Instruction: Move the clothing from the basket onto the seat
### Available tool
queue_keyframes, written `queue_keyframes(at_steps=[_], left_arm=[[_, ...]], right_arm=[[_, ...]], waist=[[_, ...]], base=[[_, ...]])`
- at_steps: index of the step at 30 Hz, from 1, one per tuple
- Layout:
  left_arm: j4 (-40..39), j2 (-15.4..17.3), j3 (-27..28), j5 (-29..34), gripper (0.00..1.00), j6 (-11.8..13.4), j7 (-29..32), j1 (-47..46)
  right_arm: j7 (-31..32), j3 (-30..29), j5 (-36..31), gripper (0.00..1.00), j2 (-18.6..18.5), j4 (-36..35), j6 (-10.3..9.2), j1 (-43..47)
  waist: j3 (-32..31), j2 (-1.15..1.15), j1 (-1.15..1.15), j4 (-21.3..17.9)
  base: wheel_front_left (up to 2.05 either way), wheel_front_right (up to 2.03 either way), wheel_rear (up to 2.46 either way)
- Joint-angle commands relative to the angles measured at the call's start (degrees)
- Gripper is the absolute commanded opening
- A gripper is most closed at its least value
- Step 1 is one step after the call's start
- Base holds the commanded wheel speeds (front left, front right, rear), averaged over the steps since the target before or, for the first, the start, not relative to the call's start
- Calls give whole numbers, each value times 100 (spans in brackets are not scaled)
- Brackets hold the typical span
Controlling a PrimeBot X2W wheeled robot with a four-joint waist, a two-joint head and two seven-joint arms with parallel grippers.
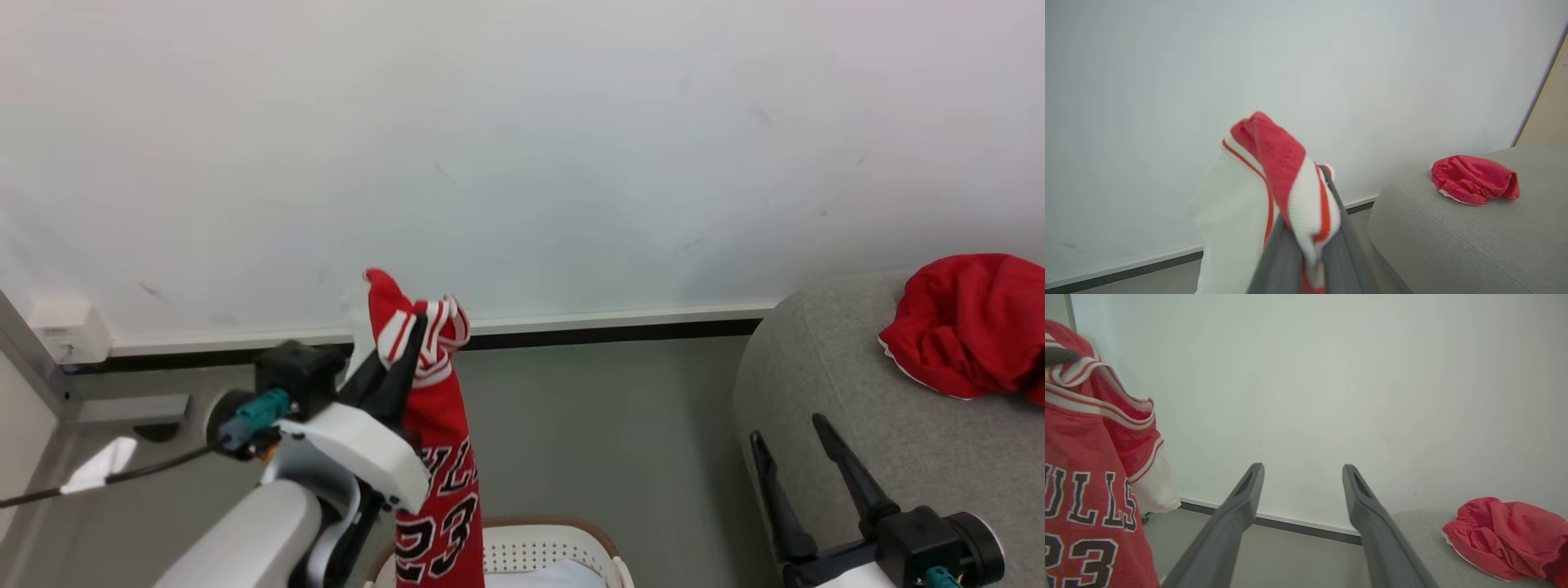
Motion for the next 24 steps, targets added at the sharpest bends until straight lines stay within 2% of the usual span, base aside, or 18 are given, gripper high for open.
queue_keyframes(at_steps=[1,6,12,19,24], left_arm=[[-204,90,66,68,0,63,40,-86],[-833,181,243,9,0,312,212,-174],[-1159,186,254,71,0,499,340,-224],[-1237,117,165,88,0,551,403,-219],[-1261,85,77,115,0,525,439,-261]], right_arm=[[3,39,27,100,-7,20,-15,98],[3,251,120,100,-6,59,-14,166],[3,515,129,100,-7,40,-14,191],[3,999,50,100,-117,-103,-14,128],[4,1587,78,100,-159,-205,-15,-23]], waist=[[-50,0,2,2],[-131,0,2,0],[-146,0,2,-25],[-116,0,2,-50],[-80,0,2,-19]], base=[[0,0,0],[0,0,0],[0,0,0],[0,0,0],[0,0,0]])
